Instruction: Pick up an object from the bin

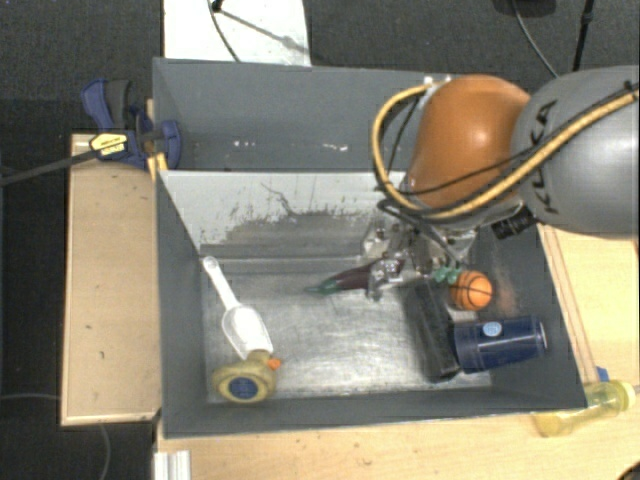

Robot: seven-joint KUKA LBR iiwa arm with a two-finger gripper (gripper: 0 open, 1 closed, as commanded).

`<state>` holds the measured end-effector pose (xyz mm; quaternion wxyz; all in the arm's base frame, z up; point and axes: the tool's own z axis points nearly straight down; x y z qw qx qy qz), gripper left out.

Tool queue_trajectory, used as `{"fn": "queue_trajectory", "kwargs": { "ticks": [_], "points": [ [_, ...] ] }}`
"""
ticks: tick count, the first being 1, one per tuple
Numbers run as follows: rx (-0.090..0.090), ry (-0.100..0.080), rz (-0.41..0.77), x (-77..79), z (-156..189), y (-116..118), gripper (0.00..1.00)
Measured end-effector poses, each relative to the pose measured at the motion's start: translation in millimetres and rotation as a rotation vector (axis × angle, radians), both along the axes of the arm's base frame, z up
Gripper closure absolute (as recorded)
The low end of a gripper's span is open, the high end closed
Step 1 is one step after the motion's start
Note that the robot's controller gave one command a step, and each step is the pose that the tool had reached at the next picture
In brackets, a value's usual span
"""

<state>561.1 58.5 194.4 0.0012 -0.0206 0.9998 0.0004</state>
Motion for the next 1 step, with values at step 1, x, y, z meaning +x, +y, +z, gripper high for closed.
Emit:
{"fn": "queue_trajectory", "kwargs": {
  "ticks": [1],
  "points": [
    [-0.001,-0.010,0.236,29.4,109.0,6.1,1.00]
  ]
}}
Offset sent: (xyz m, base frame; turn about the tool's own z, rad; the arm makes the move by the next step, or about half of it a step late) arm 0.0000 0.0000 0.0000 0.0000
